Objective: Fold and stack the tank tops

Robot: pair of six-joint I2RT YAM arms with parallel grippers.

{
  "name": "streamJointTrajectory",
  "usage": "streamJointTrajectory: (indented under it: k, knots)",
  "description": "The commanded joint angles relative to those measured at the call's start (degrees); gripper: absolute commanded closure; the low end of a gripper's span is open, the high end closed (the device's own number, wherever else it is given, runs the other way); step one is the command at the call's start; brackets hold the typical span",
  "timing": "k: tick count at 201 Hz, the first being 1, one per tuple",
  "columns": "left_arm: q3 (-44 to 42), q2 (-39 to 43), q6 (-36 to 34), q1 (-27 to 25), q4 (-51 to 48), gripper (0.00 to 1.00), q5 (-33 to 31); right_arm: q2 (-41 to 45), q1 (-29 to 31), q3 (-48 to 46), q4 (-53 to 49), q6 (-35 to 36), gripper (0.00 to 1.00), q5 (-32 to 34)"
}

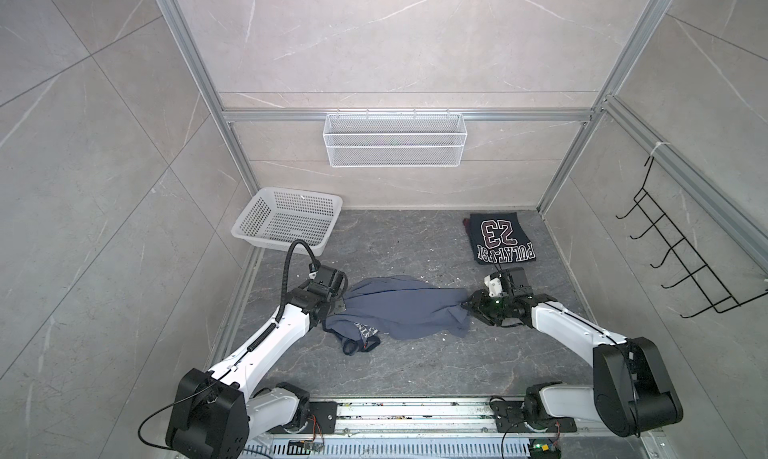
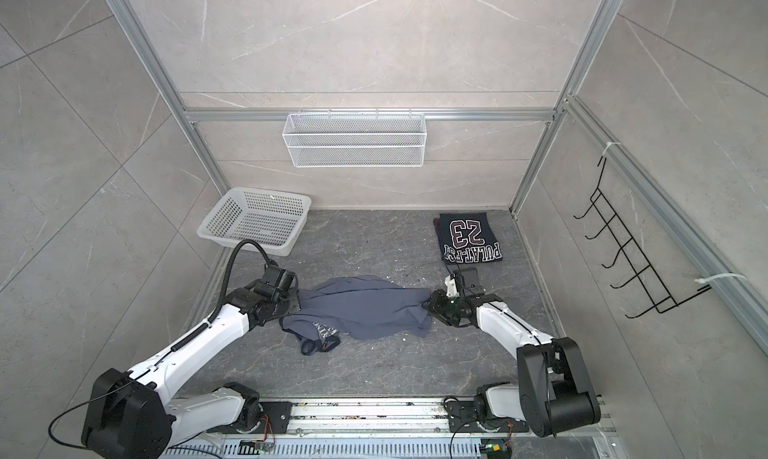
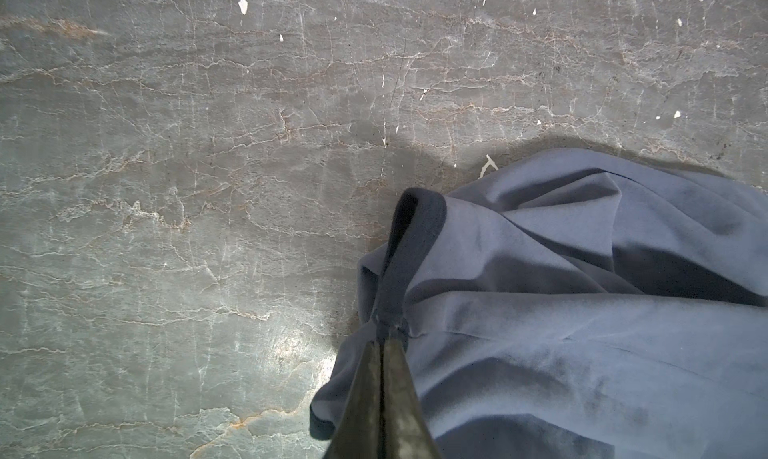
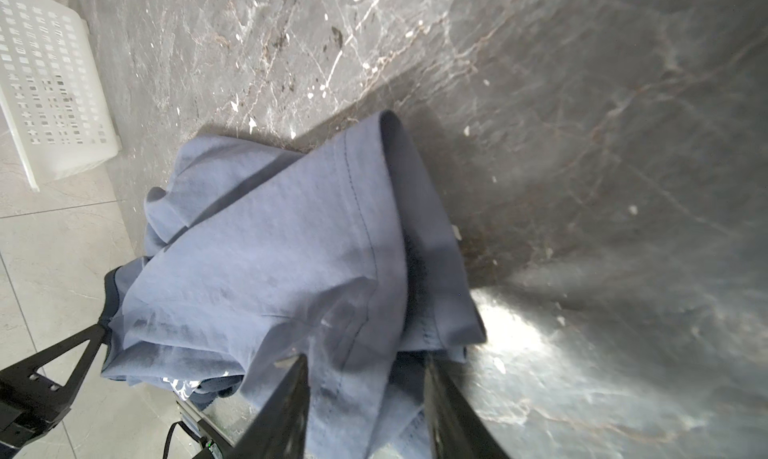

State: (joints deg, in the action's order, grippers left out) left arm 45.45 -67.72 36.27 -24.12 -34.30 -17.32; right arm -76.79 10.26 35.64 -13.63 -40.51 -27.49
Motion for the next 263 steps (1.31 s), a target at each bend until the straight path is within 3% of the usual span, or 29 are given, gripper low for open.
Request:
streamJointTrajectory:
  k: [1,59,133,161,192,263]
  knots:
    - [0.5,0.0,0.9,0.3,0.7,1.00,1.0,-0.9,0.1,-1.0,3.1,-1.6,0.58,-1.3]
    - [0.2,0.1,1.0,0.3,1.0,1.00,1.4,-1.8,0.4,-0.4,4.7,-2.0,0.71,-2.3]
    - [0.8,1.9,0.9,0.3,1.4,1.00,1.5,3.6,0.4,1.5,1.8,-2.5,0.99,-1.6]
    - [2.3,2.9,0.9,0.4,1.1,1.00,2.0,7.1,0.4,4.4,-2.7,-1.9,1.00,-0.7]
    - [7.3,6.9,-0.4,0.3,-0.5,1.00,2.0,14.3,0.4,12.3,-13.2,0.0,1.00,1.2]
    - [23.4,23.4,-6.5,0.3,1.1,1.00,3.4,26.1,0.3,41.6,-33.9,5.1,1.00,10.0]
